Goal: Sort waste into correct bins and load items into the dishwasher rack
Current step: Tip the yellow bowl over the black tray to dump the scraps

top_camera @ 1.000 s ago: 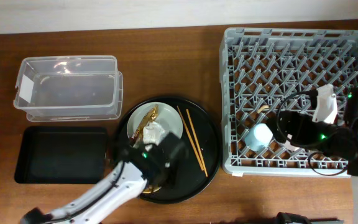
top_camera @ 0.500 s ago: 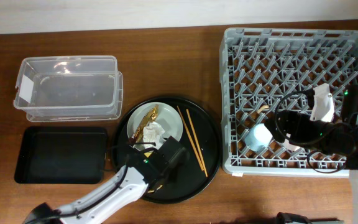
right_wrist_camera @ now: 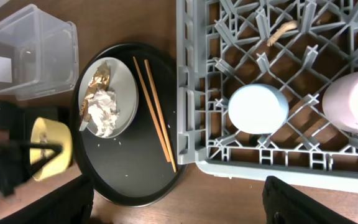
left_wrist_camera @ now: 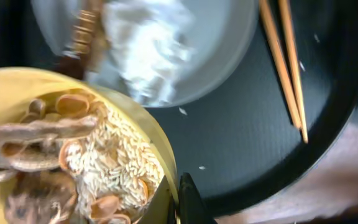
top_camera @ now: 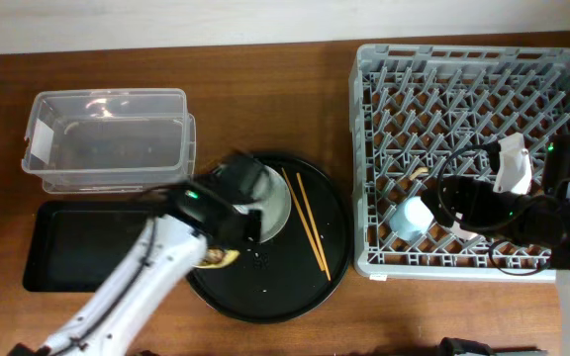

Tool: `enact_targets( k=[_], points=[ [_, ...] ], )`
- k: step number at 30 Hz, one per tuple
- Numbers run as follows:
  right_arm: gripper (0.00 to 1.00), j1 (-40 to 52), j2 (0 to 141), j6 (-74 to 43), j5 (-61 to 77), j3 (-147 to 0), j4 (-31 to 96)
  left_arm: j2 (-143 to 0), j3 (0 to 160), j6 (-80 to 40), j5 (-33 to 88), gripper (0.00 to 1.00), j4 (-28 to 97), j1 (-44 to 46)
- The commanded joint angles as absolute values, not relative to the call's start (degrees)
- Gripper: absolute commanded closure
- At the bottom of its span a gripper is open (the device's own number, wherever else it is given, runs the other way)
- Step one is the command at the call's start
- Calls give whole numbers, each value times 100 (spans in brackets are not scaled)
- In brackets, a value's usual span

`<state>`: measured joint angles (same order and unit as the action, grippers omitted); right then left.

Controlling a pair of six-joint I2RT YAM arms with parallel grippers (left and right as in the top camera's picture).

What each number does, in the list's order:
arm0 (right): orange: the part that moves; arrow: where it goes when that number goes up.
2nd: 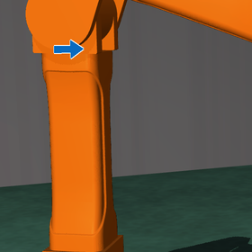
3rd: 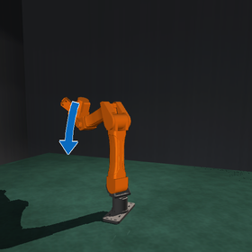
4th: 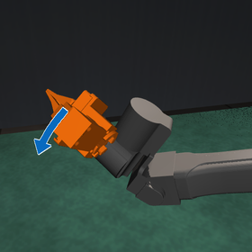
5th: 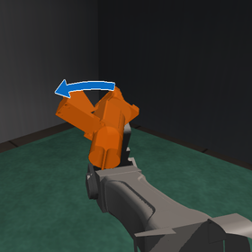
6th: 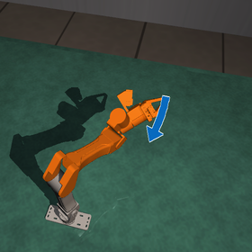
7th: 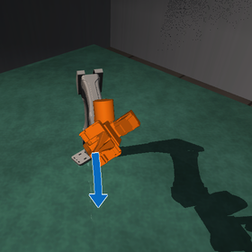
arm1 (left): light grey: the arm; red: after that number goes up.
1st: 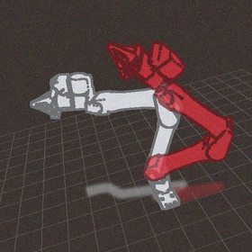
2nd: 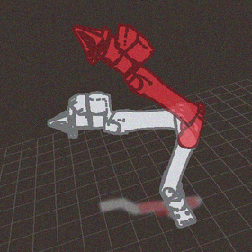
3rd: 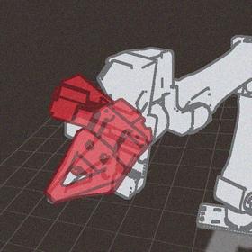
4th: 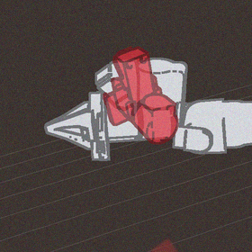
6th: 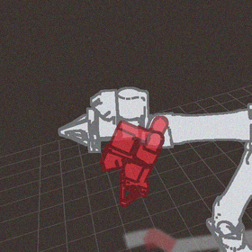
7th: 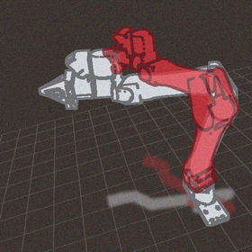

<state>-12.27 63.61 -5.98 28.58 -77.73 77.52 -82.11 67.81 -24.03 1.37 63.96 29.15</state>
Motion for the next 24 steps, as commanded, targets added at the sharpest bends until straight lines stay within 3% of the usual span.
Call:
enact_targets(
  k=[1,5,7,12,15,18,24],
  points=[
    [13,-1186,6359,-578,2867,-7817,7736,-8123,6877,-1356,1194,100,6490,1441],
    [13,-1186,6359,-578,2867,-7817,7738,-8136,6838,-5,2963,100,6477,-569],
    [13,-1186,6359,-578,2869,-7817,7741,-8261,6709,1271,4591,100,6475,-2038],
    [13,-1186,6359,-578,2867,-7817,7765,-8831,6372,2014,7096,100,6353,-4230],
    [13,-1186,6359,-578,2812,-7817,7765,-9177,6331,2117,7570,100,6357,-4803],
    [13,-1186,6359,-578,2786,-7817,7787,-9548,5887,2655,8416,100,6346,-4816],
    [13,-1186,6359,-578,2783,-7817,7933,-9904,5459,3352,8729,100,6287,-4821]
  ],
)
